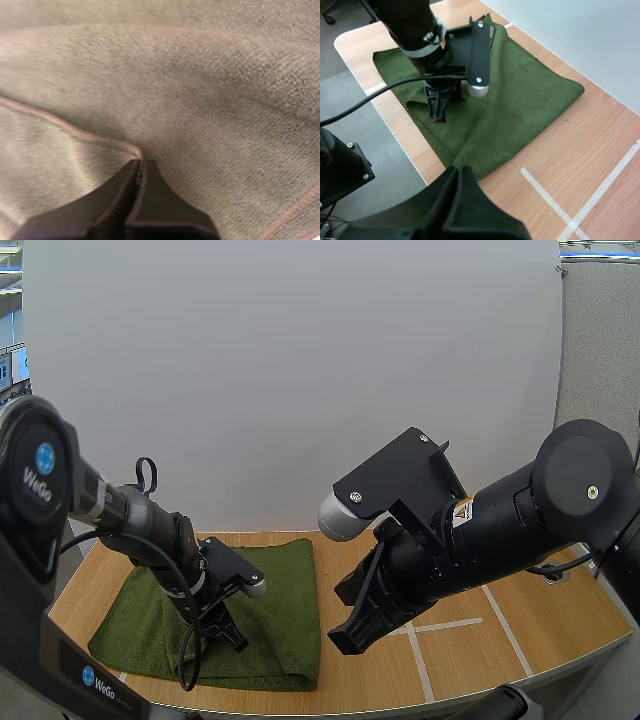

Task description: Fold the towel

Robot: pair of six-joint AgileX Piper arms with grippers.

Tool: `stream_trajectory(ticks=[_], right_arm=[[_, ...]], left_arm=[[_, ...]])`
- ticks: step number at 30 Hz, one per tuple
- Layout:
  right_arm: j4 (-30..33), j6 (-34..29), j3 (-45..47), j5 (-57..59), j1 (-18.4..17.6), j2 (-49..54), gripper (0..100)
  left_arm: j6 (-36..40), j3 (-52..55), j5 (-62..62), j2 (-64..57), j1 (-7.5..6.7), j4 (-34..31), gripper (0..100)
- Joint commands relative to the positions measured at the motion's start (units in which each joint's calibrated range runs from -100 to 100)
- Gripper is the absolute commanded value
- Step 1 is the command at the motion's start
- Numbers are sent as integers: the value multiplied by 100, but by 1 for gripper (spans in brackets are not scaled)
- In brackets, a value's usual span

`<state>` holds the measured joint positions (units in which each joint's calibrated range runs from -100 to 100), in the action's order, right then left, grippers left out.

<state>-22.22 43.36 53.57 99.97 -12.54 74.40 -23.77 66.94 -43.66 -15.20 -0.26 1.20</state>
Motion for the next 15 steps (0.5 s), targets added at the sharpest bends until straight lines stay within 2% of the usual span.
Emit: stream_trajectory(ticks=[1,6,15], right_arm=[[18,-13,-16,3,16,53,0],[18,-13,-16,3,16,53,0],[18,-13,-16,3,16,53,0]], left_arm=[[207,-36,-71,-451,-11,-266,0],[235,-36,-356,-1009,-4,-449,0],[867,-36,-837,-1873,6,-1540,0]])
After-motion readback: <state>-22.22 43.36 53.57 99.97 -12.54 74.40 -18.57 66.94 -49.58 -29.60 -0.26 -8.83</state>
